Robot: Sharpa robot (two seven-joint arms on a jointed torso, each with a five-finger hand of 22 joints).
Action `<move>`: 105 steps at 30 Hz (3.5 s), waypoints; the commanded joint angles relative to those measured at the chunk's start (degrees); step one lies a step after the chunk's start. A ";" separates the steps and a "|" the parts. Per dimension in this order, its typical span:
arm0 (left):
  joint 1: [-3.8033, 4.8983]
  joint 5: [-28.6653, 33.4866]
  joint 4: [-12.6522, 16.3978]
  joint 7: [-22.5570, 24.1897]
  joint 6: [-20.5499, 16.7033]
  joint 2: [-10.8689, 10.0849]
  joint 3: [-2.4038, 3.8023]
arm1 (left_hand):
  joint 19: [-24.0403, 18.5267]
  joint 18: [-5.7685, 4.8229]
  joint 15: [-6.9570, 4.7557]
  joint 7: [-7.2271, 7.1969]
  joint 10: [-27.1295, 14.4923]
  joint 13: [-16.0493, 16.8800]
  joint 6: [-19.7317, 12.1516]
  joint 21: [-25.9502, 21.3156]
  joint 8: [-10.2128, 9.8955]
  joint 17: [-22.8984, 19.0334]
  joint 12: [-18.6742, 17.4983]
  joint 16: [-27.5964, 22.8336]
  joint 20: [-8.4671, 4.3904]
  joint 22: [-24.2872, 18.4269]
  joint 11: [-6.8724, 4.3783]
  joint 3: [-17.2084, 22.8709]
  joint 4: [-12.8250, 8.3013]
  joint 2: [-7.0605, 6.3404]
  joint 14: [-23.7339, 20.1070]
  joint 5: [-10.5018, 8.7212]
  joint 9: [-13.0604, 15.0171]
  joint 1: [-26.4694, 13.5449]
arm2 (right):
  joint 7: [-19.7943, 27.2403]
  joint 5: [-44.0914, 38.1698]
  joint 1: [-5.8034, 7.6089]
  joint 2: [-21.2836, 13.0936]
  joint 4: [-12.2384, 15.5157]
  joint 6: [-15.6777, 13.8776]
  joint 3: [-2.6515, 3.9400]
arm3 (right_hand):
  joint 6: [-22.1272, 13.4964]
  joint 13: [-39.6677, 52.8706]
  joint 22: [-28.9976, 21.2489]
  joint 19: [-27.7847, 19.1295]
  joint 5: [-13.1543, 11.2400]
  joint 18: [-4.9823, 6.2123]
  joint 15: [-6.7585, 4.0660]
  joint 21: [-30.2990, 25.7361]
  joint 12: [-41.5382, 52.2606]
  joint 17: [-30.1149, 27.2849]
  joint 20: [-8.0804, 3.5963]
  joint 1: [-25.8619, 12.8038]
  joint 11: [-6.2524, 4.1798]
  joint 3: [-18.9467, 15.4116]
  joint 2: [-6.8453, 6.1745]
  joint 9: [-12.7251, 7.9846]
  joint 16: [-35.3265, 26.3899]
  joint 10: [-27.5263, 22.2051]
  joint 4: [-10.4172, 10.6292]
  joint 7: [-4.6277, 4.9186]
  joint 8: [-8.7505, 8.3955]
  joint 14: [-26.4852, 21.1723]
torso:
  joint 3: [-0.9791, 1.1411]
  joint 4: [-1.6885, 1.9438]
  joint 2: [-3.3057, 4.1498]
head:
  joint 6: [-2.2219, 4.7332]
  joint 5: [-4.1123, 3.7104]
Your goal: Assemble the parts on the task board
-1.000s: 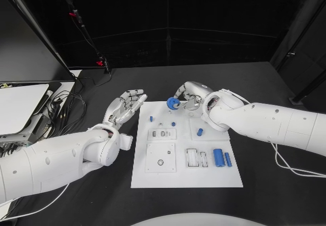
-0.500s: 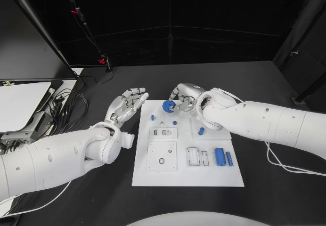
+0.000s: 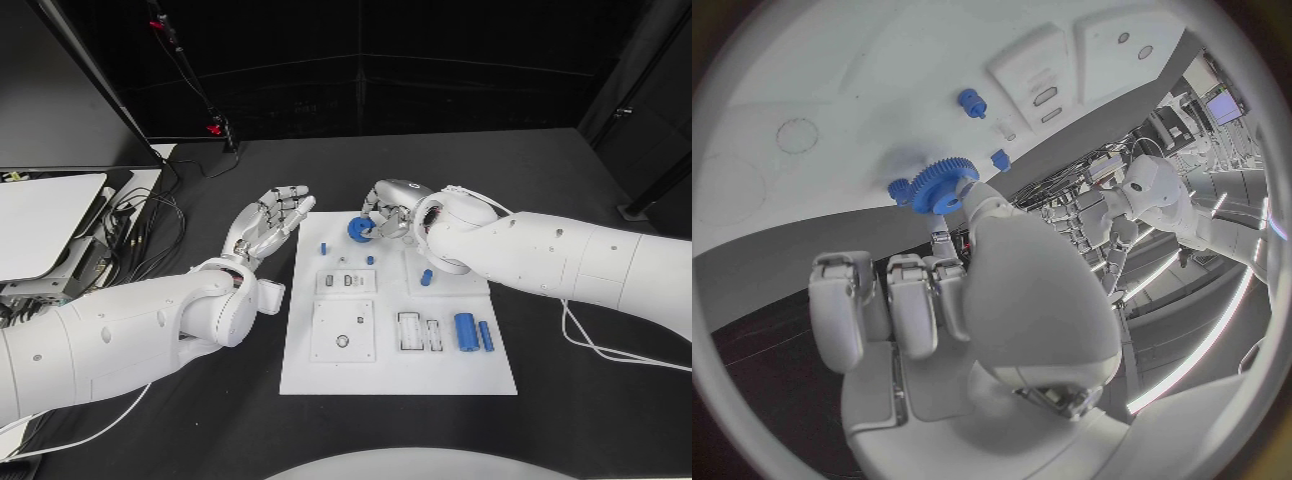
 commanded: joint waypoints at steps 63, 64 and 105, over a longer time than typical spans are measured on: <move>0.08 -0.32 -0.12 14.96 0.45 0.12 0.02 | -0.34 0.92 0.46 9.48 -0.31 -0.07 0.07 0.24 0.37 -0.09 0.43 0.29 0.08 0.10 0.05 0.47 -0.08 0.65 -0.11 0.24 -0.16 -0.08 | -1.58 -2.42 -0.71 1.91 -3.07 4.32 0.02 | 0.09 15.08 15.10 5.86 -0.53 -0.42 -1.14 0.19 0.15 15.08 -1.20 -1.43 -1.44 -0.37 0.28 0.93 0.14 6.07 -1.74 -3.77 -6.41 6.05 | 0.00 -0.05 -0.03 | 0.48 -0.44; 0.08 -0.32 -0.12 14.96 0.45 0.12 0.02 | -0.34 0.92 0.46 9.48 -0.31 -0.07 0.07 0.24 0.37 -0.09 0.43 0.29 0.08 0.10 0.05 0.47 -0.08 0.65 -0.11 0.24 -0.16 -0.08 | -1.58 -2.42 -0.71 1.92 -3.07 4.29 0.02 | 0.08 15.08 15.10 5.86 -0.53 -0.42 -1.14 0.19 0.15 15.08 -1.20 -1.44 -1.43 -0.38 0.26 0.92 0.14 6.07 -1.74 -3.76 -6.43 6.05 | -0.01 -0.04 -0.03 | 0.49 -0.47; 0.08 -0.32 -0.32 14.78 0.43 0.19 -0.06 | -0.37 0.93 0.47 9.48 -0.35 -0.08 0.07 0.31 0.43 -0.09 0.52 0.36 0.10 0.14 0.05 0.54 -0.11 1.02 -0.13 0.29 -0.29 0.00 | -0.98 -2.16 -0.89 0.99 -2.51 1.87 0.03 | -0.16 15.08 15.10 5.86 -0.53 -0.42 -0.73 0.19 0.15 15.08 -0.95 -2.42 -0.79 -0.97 -0.30 0.85 0.14 6.07 -1.67 -3.04 -7.39 6.05 | 0.01 0.03 0.00 | 0.57 -0.98</move>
